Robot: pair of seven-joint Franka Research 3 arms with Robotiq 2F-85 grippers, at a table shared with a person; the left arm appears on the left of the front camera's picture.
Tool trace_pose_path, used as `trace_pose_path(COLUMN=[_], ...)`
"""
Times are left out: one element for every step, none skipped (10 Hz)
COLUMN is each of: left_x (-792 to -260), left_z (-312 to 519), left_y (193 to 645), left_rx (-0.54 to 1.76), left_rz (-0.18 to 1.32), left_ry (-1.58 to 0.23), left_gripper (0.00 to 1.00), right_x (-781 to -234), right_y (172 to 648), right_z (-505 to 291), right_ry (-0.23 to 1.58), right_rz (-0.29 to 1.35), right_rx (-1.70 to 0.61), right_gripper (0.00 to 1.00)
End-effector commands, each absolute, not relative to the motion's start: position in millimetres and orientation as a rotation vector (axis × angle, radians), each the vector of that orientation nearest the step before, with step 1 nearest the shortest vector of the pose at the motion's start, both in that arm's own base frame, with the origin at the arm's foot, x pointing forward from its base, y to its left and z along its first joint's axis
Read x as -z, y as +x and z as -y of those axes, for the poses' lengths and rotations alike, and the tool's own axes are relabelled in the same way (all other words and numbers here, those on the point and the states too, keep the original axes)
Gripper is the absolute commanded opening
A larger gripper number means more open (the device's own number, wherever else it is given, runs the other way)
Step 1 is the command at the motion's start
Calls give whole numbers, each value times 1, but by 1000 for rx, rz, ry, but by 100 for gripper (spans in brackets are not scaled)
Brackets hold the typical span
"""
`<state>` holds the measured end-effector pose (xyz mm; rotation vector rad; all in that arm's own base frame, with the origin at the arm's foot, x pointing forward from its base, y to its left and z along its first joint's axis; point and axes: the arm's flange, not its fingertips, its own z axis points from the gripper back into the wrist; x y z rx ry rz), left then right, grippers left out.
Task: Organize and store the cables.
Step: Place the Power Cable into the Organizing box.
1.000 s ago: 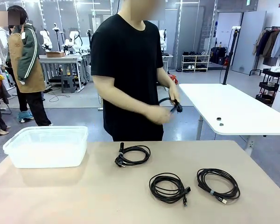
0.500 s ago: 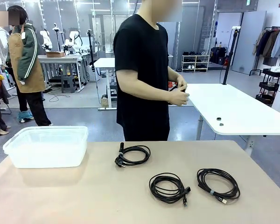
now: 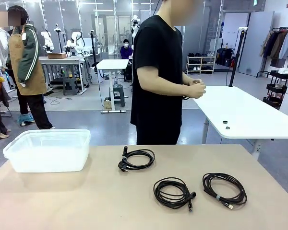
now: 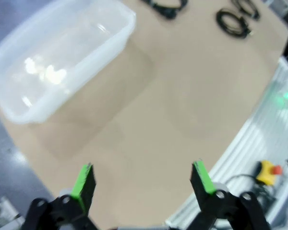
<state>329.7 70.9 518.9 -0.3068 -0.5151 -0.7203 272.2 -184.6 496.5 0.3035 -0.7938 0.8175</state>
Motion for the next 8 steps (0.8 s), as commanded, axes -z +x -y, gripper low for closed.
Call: trace_pose_path(left_x=[-556, -561, -558, -551, -544, -538, -532, -522], left_z=[6, 52, 86, 123, 154, 179, 198, 218], left_y=[382, 401, 408, 413, 419, 426, 438, 453], left_rx=[752, 777, 758, 723, 705, 679, 645, 604], left_rz=[401, 399, 389, 379, 358, 341, 336, 363], left_ry=[-296, -294, -251, -219, -209, -185, -179, -151], left_gripper=[100, 100, 100, 100, 100, 100, 100, 100], right_x=[-497, -497, -497, -497, -497, -497, -497, -497], right_y=[272, 272, 272, 272, 272, 272, 272, 272], right_z=[186, 186, 186, 186, 186, 186, 186, 186], right_ry=[308, 308, 308, 308, 308, 308, 308, 308], right_rz=[801, 801, 801, 801, 801, 801, 801, 801], right_rx=[-836, -836, -836, -836, -836, -836, -836, -836], right_gripper=[100, 100, 100, 100, 100, 100, 100, 100])
